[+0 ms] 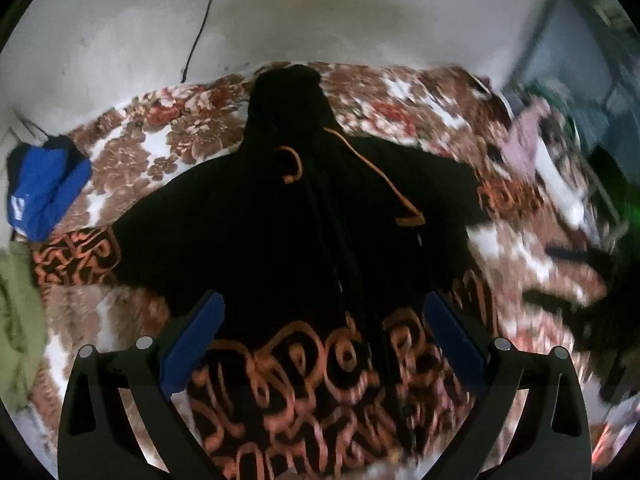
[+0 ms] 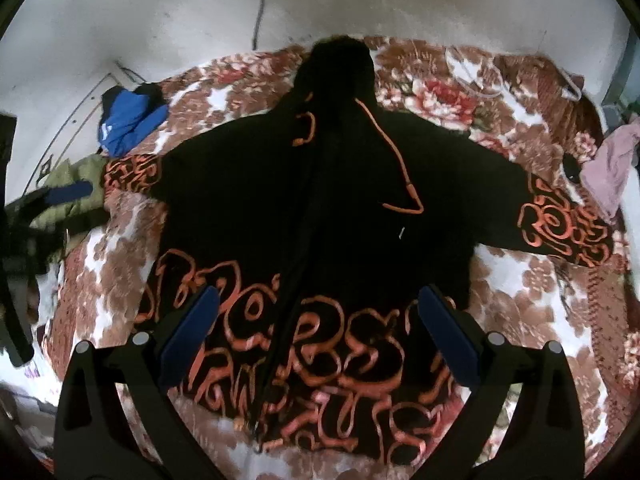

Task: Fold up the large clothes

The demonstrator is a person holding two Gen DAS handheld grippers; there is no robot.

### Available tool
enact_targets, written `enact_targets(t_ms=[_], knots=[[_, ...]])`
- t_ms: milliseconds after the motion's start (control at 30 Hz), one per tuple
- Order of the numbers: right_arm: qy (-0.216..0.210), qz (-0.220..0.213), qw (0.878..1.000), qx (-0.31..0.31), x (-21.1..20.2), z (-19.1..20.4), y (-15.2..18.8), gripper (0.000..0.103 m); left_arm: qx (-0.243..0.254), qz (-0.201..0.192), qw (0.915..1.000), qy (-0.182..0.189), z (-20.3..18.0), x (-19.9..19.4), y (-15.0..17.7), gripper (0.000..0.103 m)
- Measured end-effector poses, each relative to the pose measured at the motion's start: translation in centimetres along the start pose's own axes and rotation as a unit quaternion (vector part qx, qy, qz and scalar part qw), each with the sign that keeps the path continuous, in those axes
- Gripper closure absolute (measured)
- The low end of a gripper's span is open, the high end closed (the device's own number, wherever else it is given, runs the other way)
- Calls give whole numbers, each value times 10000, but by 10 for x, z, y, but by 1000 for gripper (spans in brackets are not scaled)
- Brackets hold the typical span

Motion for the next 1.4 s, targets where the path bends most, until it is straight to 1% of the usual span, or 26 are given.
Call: enact_targets(t_ms=[100, 133, 167, 200, 333, 433, 533, 600, 700, 733, 800, 833, 900, 967, 1000, 1033, 1067, 1100, 1133, 1167, 1233, 1267, 1300, 1333, 1367, 1400], knots=[[-39, 56, 9999, 120, 37, -12, -29, 4, -355, -20, 9986, 401, 35, 45, -49, 5], [-21, 63, 9998, 206, 52, -18, -43, 4, -417, -7, 9971, 637, 46, 63, -71, 5], [-18, 78, 9996, 271, 63, -22, -54, 4, -396, 6, 9960, 806, 51, 75, -86, 5], [-11, 83, 9995, 298, 72, -25, -66, 4, -317, 1, 9956, 882, 57, 86, -103, 5], [113, -22, 9999, 109, 106, -34, -110, 4, 180, -192, 9970, 732, 71, 135, -176, 5], [48, -132, 9999, 53, 143, -50, -149, 4, 217, -229, 9969, 719, 88, 182, -222, 5], [-146, -342, 9992, 174, 191, -80, -203, 4, 232, -92, 9960, 859, 108, 237, -265, 5], [-93, -407, 9991, 114, 219, -96, -240, 4, 270, -104, 9942, 1038, 124, 270, -294, 5], [271, -463, 9984, 192, 268, -121, -309, 5, 328, -60, 9959, 836, 141, 306, -320, 5], [339, -555, 9977, 186, 280, -124, -331, 6, 319, 4, 9970, 711, 149, 323, -331, 5], [527, -712, 9960, 79, 299, -124, -367, 6, 397, 126, 9974, 583, 159, 349, -351, 5], [567, -702, 9959, 28, 312, -123, -384, 6, 456, 149, 9974, 538, 162, 357, -357, 5], [515, -686, 9963, -16, 333, -121, -410, 6, 563, 146, 9967, 564, 167, 370, -370, 5], [433, -658, 9969, -32, 351, -115, -426, 6, 591, 94, 9957, 713, 167, 380, -385, 5], [442, -569, 9974, -59, 359, -112, -431, 10, 608, 96, 9948, 806, 165, 385, -393, 5], [472, -523, 9974, -136, 367, -109, -438, 18, 672, 138, 9941, 841, 162, 389, -398, 5], [416, -515, 9976, -207, 370, -107, -443, 21, 749, 194, 9933, 861, 159, 395, -403, 6], [356, -430, 9980, -284, 376, -103, -444, 22, 810, 278, 9919, 936, 157, 400, -406, 9], [337, -329, 9984, -320, 380, -101, -445, 26, 888, 341, 9904, 998, 152, 406, -410, 22], [311, -218, 9987, -328, 387, -100, -445, 29, 944, 354, 9904, 950, 148, 407, -410, 28], [367, -156, 9986, -335, 394, -103, -445, 46, 1062, 423, 9897, 857, 143, 412, -409, 62], [334, -187, 9988, -309, 395, -107, -445, 55, 1167, 434, 9886, 846, 140, 412, -406, 69], [298, -241, 9989, -285, 394, -112, -444, 72, 1272, 423, 9876, 817, 139, 411, -405, 80], [256, -269, 9990, -255, 392, -116, -444, 76, 1363, 425, 9865, 796, 139, 409, -402, 85], [152, -319, 9992, -182, 388, -122, -442, 78, 1412, 399, 9862, 764, 140, 406, -402, 86], [133, -349, 9992, -163, 384, -126, -439, 79, 1397, 365, 9857, 873, 142, 398, -399, 86]])
Point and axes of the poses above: each gripper's, at about its wrist camera, not at the fingertips, and x roughly the way its jaws point, z to its left, y to its underside, the point moved 2 cm from there along x, roughly the way its jaws point, and after that the axes turned 6 degrees about z, right-handed, at the moved point
